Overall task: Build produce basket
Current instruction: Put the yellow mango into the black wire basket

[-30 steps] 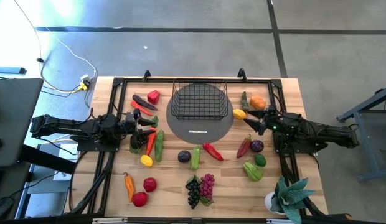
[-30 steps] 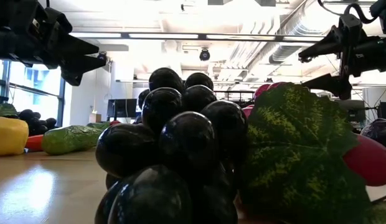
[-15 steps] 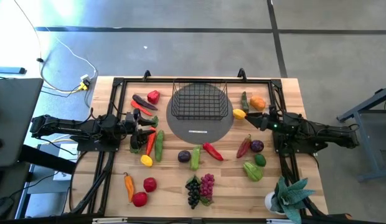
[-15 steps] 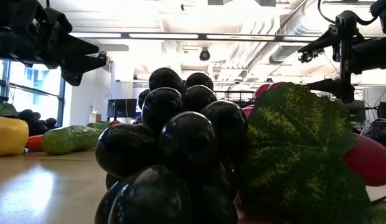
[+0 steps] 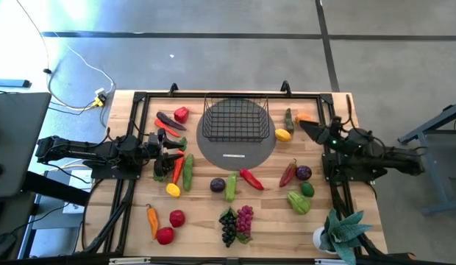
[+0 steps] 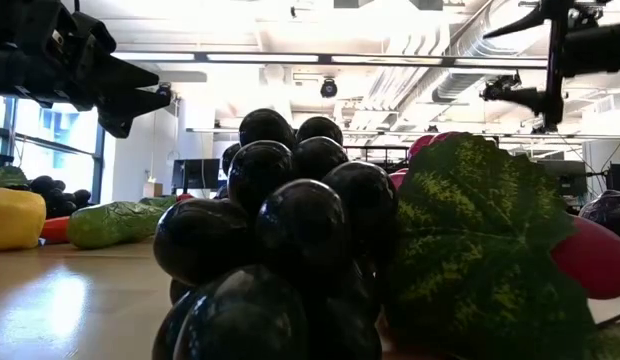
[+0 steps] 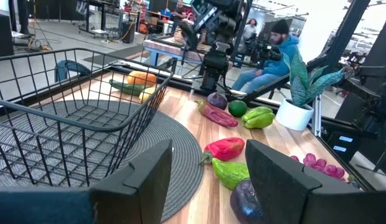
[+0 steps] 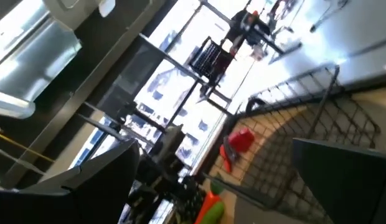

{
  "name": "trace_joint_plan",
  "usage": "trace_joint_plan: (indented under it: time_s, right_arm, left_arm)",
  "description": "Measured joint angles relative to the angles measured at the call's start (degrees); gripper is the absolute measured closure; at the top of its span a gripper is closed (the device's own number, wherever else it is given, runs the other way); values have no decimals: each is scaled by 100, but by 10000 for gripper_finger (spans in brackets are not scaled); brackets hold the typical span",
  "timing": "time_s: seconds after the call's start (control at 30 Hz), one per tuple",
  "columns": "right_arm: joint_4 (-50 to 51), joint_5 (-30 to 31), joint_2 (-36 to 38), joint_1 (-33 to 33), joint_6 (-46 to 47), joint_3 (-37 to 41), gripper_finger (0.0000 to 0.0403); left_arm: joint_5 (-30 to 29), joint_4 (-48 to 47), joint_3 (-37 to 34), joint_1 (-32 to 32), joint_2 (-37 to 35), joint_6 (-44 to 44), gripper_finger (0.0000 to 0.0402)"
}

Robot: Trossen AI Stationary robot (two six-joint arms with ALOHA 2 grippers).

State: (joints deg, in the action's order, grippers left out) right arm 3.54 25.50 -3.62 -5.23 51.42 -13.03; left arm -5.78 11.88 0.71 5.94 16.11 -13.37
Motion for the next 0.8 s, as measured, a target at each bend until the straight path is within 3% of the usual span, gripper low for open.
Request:
trace_joint_plan:
  time_s: [0.3, 0.67, 0.8]
  right_arm:
    - [1782, 354, -945, 0, 17, -1556, 4]
    - [4012, 486, -2683, -2, 499, -3357, 4]
    - [4749, 487, -3310, -2, 574, -3818, 4]
  left_arm:
    - [17, 0, 0, 1, -1, -73, 206]
    - [-97, 0, 1, -1, -1, -1705, 206]
    - [-107, 0, 0, 1, 1, -1939, 206]
